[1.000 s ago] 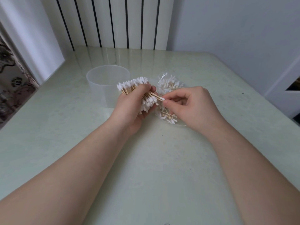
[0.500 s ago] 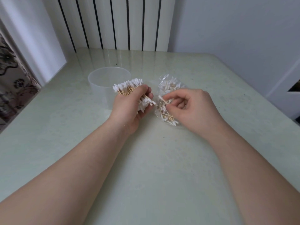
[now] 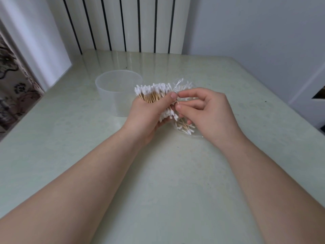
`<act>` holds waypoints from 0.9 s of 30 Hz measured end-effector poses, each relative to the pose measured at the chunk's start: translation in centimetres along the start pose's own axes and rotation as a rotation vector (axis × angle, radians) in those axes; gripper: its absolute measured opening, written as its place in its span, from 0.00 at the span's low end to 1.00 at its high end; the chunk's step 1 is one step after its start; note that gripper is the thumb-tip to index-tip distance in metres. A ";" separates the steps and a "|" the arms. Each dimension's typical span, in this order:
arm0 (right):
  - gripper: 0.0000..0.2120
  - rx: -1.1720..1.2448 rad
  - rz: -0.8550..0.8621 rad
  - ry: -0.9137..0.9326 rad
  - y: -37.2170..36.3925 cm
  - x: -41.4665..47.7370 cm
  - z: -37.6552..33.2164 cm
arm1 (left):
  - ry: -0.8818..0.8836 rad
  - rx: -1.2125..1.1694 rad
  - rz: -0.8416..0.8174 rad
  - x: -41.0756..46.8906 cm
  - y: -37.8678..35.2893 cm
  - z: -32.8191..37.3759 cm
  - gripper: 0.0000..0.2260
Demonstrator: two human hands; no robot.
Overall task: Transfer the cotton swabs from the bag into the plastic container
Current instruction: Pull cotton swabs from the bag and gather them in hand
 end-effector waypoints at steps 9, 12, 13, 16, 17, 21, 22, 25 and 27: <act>0.09 -0.086 -0.193 0.062 -0.9 -0.2 -0.5 | 0.094 -0.026 -0.010 0.1 0.0 -0.4 0.04; 0.13 -0.172 -0.232 0.050 -0.6 -0.2 -0.3 | 0.098 -0.064 0.004 0.2 0.2 -0.3 0.03; 0.13 -0.171 -0.235 0.054 -0.5 -0.2 -0.3 | 0.099 -0.063 0.008 0.2 0.3 -0.2 0.04; 0.11 -0.099 -0.230 0.086 -0.6 -0.4 -0.5 | 0.108 -0.054 0.016 0.1 0.3 -0.1 0.07; 0.11 -0.087 -0.243 0.093 -0.9 -0.5 -0.6 | 0.110 -0.055 0.015 0.2 0.3 -0.1 0.07; 0.10 -0.130 -0.259 0.142 -1.3 -0.6 -0.6 | 0.125 -0.069 0.000 0.1 0.2 -0.1 0.04; 0.10 -0.146 -0.247 0.169 -1.3 -0.6 -0.8 | 0.132 -0.070 -0.011 0.0 0.2 -0.2 0.04; 0.08 -0.254 -0.213 0.277 -0.9 -0.6 -1.2 | 0.162 -0.016 -0.065 -0.4 -0.5 -0.5 0.03; 0.09 -0.304 -0.200 0.307 -0.7 -0.5 -1.2 | 0.179 0.013 -0.074 -0.5 -0.7 -0.6 0.03</act>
Point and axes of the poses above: each hand's wrist, its own x-axis towards the middle knuckle, its own y-axis out of the back of the hand, z = x × y, the point moved 6 cm from there along x, towards the middle knuckle, and after that the axes turned 12 degrees about x, right-handed, at the moved point
